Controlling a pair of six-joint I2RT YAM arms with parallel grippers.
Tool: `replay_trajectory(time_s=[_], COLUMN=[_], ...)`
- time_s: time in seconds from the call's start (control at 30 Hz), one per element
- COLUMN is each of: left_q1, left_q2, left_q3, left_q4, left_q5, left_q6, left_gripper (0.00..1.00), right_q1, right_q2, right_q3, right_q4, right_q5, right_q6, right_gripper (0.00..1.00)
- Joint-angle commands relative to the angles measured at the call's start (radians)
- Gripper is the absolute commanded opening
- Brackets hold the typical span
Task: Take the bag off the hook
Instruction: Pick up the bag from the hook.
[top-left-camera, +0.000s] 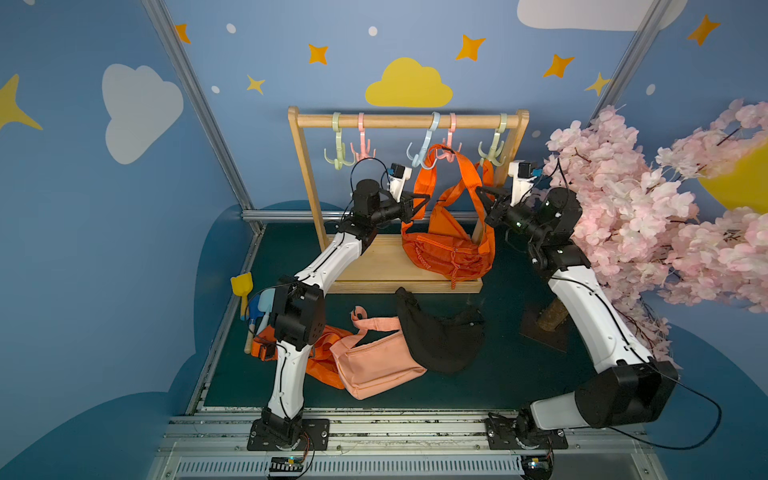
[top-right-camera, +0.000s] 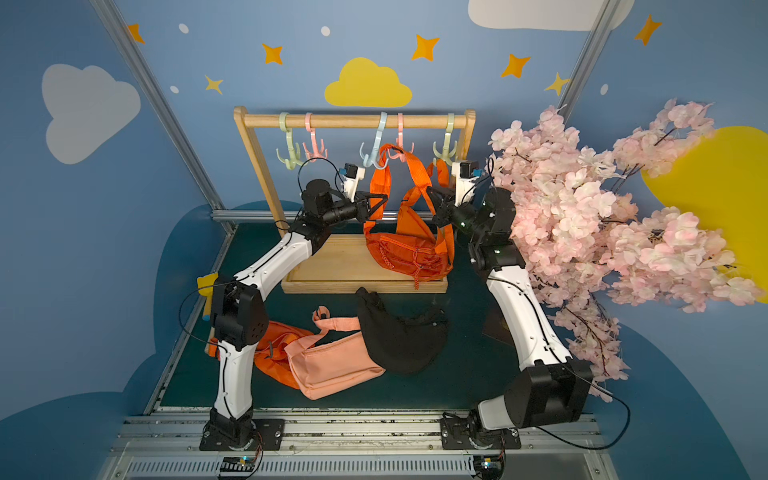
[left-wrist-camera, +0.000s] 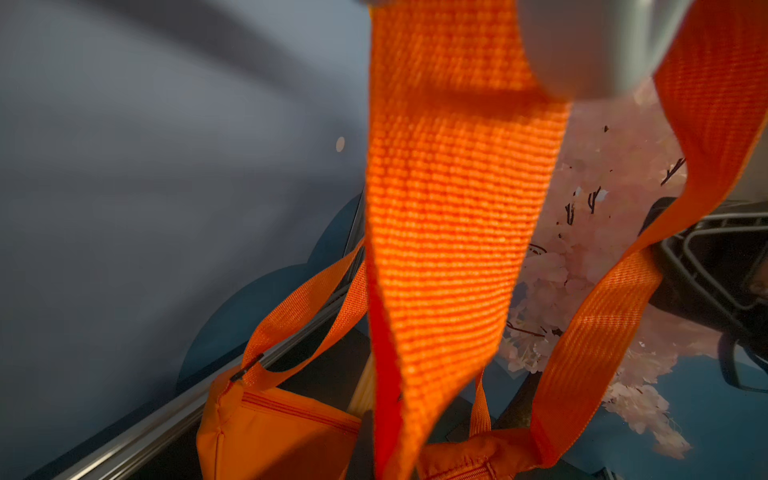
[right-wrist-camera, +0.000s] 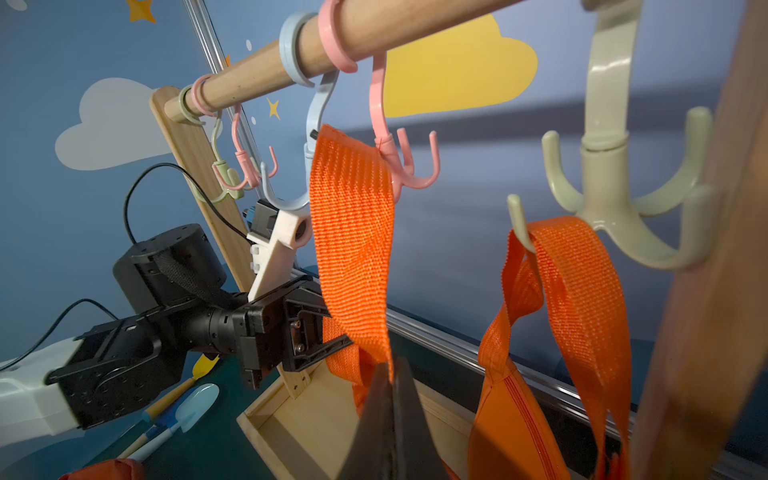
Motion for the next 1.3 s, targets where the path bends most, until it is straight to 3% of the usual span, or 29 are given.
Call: replay_trajectory(time_s=[0.0, 0.37, 0.77, 0.93, 1.27], left_q1=[-0.010, -0.017, -0.021, -0.021, -0.023], left_q2=[-0.056, -0.032, -0.047, -0.081, -0.158], left_q3=[-0.024, 0.003, -0.007, -0.058, -0.142], left_q4=[0.059, 0.118, 0.172, 0.192, 0.219], left_q5=[-0.009, -0.023, -0.009, -0.007, 0.009], left_q6=[-0.025, -0.084, -0.136, -0.144, -0.107], left_gripper=[0.04, 0.04, 0.04, 0.04, 0.04], right_q1=[-0.003, 0.000, 0.029, 0.055, 0.086], right_q2=[-0.044, -0.036, 0.019, -0.009, -0.096], right_q3=[-0.015, 0.061, 0.221, 0.204, 0.112], right_q4=[0.001, -0.015, -0.098, -0.129, -0.088], right_q5=[0.017, 0.040, -0.034, -0.050, 0.036], right_q6=[-0.019, -0.020, -0.071, -0.126, -0.193], right_gripper=[0.00, 0.00, 0.00, 0.00, 0.00])
